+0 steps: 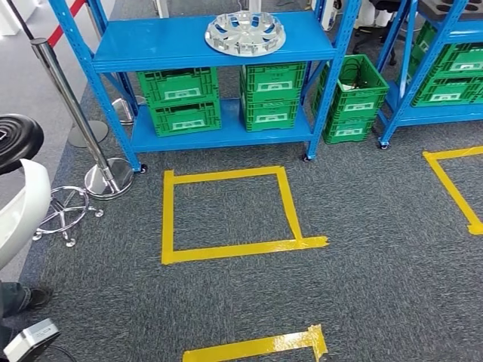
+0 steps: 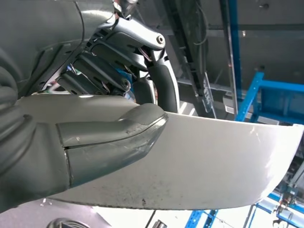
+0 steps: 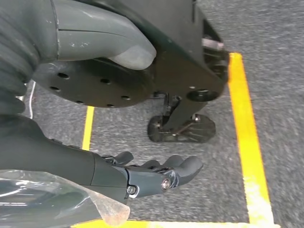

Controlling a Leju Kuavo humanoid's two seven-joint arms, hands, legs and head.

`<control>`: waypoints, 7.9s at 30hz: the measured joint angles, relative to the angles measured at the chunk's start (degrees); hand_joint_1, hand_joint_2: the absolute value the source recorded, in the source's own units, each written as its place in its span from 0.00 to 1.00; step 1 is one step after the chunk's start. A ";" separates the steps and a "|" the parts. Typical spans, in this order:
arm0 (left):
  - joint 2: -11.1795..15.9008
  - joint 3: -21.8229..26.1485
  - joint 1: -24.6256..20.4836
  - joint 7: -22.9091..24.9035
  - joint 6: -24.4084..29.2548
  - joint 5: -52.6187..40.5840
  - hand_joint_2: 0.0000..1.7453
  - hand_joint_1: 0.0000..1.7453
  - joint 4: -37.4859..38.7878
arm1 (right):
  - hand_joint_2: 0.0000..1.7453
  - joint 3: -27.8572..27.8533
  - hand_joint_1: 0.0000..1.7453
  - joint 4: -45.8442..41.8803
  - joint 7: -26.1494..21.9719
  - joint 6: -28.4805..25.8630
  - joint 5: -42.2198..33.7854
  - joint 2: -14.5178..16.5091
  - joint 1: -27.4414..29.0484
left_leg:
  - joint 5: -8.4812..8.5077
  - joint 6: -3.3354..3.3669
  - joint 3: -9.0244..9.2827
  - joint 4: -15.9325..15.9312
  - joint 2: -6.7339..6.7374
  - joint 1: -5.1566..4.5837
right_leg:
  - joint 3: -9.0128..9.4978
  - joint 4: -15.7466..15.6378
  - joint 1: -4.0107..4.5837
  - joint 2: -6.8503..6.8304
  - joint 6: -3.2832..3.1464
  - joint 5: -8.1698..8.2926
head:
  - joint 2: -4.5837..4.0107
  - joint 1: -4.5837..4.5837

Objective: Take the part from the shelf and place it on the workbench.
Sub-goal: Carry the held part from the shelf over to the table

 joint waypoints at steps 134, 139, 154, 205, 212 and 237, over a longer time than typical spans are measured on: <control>3.31 -7.30 -6.68 4.78 0.03 -2.99 1.00 1.00 5.91 | 1.00 3.82 0.00 0.31 -3.27 -3.02 -0.51 -0.61 0.40 | 2.68 -1.85 -6.90 3.78 -8.48 0.70 | 9.46 -8.27 0.07 4.17 -1.37 0.77 | 0.02 0.30; 3.79 -8.71 -8.20 5.01 0.04 -3.84 1.00 1.00 6.48 | 1.00 3.80 0.00 0.37 -10.30 -1.47 -0.01 -0.82 0.64 | -3.85 -2.98 -13.31 17.12 -1.79 0.83 | 10.35 -9.07 0.04 -0.40 -2.19 0.80 | 0.02 -0.32; 3.88 -10.15 -9.08 5.41 0.07 -4.36 1.00 1.00 6.61 | 1.00 -23.33 0.00 -6.11 -15.28 -3.10 41.42 -2.74 2.38 | 2.20 0.10 -6.83 3.98 -1.41 0.54 | 5.45 4.34 0.02 -0.50 0.75 -8.20 | 0.02 0.23; 3.00 -13.37 -17.87 3.98 0.07 -5.46 1.00 1.00 13.95 | 1.00 -35.57 0.00 -1.57 10.85 -0.45 42.56 -0.71 3.49 | 0.10 -2.02 -9.79 10.72 1.04 0.01 | 8.93 -7.76 0.70 -4.18 -2.14 -0.06 | 0.02 0.10; 3.09 -13.43 -18.00 3.98 0.10 -5.49 1.00 1.00 13.99 | 1.00 -35.25 0.00 -1.56 10.67 -0.45 42.58 -0.46 3.27 | 2.02 -0.07 -6.50 3.35 1.39 -0.54 | 8.85 -5.91 1.01 -5.47 -0.46 -2.48 | 0.02 0.37; 3.41 -13.16 -16.59 3.57 0.10 -4.98 1.00 1.00 14.41 | 1.00 -34.05 0.00 -1.05 7.28 -0.16 43.31 -0.01 3.73 | 0.85 -2.23 -8.80 8.84 1.37 -0.09 | 9.55 -7.72 0.48 -4.63 -1.97 -0.86 | 0.02 0.17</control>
